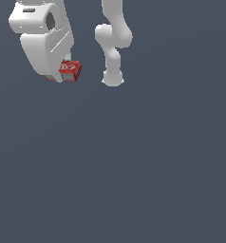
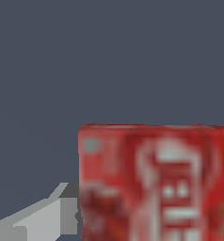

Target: Pick up the object and move it to a goal position.

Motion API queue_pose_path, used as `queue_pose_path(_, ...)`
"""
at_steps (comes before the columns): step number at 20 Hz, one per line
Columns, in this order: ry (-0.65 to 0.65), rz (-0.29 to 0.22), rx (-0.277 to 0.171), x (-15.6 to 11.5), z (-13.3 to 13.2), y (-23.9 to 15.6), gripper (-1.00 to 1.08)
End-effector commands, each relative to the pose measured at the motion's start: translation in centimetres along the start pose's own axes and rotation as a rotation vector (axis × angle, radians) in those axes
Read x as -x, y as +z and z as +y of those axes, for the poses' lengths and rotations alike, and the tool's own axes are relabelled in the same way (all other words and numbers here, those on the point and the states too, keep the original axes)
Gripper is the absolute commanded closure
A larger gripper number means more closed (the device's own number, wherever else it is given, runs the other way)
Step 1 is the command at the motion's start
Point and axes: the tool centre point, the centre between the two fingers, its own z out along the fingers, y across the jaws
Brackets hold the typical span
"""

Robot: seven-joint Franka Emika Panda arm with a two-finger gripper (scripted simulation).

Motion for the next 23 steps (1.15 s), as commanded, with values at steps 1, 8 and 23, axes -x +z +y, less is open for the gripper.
queue_pose_path(1, 0.000, -0.001, -0.001, 1.1, 0.2, -2.0, 1.08)
queue_pose_path(8, 0.002, -0.002, -0.002, 3.3, 0.7, -6.1, 1.08)
queue_pose_path(23, 0.003, -0.003, -0.002, 4.9, 1.2, -8.9, 1.08)
